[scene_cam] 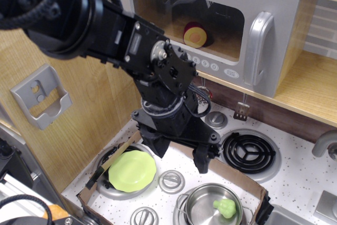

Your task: Open microwave

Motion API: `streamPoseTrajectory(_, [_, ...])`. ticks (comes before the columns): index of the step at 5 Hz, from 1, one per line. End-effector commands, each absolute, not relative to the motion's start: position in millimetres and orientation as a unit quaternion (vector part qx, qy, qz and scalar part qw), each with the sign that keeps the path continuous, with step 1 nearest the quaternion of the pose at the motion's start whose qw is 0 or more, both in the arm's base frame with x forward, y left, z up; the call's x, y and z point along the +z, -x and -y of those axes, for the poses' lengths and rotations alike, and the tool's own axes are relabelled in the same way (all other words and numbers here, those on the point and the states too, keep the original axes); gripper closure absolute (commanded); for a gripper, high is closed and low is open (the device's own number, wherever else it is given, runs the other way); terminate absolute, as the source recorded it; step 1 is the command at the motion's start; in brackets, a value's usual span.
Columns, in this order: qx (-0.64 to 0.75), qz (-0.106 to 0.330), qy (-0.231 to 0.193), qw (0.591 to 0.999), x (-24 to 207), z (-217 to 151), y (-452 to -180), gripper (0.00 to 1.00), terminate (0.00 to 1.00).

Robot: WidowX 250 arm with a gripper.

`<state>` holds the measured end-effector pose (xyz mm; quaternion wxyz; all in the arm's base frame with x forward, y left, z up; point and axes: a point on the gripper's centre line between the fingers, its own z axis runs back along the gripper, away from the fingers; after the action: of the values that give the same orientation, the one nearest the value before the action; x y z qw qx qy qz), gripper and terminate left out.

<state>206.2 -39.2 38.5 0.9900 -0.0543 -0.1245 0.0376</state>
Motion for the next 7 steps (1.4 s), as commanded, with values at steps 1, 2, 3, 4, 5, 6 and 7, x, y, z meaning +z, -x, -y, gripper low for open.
streamPoseTrajectory(1, [0.038,0.125,0.054,0.990,39,39,-206,0.00,0.00])
streamPoseTrajectory(2, [0.035,0.149,0.045,0.987,55,40,-217,0.00,0.00])
streamPoseTrajectory(3, [0.042,0.161,0.015,0.986,75,41,-233,0.00,0.00])
streamPoseTrajectory(4, [0.047,0.167,-0.003,0.985,97,43,-256,0.00,0.00])
streamPoseTrajectory(5, [0.022,0.181,-0.021,0.983,115,45,-280,0.00,0.00])
streamPoseTrajectory(6, [-0.013,0.191,-0.014,0.981,124,43,-307,0.00,0.00])
streamPoseTrajectory(7, [-0.028,0.192,-0.001,0.981,128,46,-321,0.00,0.00])
